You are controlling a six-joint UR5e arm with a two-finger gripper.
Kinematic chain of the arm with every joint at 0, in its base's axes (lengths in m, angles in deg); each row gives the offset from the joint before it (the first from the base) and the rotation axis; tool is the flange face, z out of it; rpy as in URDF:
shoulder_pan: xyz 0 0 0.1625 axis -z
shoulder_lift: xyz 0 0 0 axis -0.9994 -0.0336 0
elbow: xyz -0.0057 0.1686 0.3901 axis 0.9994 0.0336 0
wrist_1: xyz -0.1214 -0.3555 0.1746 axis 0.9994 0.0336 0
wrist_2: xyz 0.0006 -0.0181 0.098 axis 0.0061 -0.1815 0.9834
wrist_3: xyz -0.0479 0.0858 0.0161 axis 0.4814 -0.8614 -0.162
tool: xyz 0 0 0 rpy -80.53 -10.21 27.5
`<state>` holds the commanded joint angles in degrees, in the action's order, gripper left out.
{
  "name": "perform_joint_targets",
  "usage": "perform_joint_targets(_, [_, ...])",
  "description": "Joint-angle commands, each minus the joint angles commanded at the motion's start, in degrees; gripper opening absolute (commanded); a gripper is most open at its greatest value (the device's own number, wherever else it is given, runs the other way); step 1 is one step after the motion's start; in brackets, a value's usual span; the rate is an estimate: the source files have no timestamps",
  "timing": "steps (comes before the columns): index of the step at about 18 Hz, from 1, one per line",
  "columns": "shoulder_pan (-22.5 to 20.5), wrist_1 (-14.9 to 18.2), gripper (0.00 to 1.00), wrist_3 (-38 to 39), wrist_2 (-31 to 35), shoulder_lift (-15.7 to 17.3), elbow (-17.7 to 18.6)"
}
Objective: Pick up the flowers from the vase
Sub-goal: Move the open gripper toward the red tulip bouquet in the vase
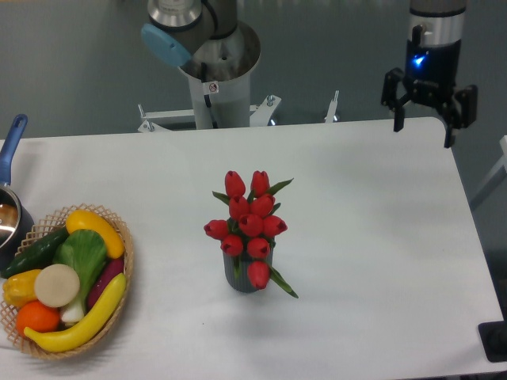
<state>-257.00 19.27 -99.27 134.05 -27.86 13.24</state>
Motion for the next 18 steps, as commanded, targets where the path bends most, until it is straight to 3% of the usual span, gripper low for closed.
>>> perform_joint_targets(5, [0.0,0.1,1.0,1.1,-4.6,-0.4,1.8])
perform_joint_targets(9, [-0.5,0.1,1.0,2.5,-18.1,-1.4,4.8])
perform_joint_targets(14, [1.1,0.0,1.0,5.6,-28.6,-4.1,5.5])
perform_joint_targets(18, [4.0,-0.1,1.0,5.5,-32.5,-5.8,5.8])
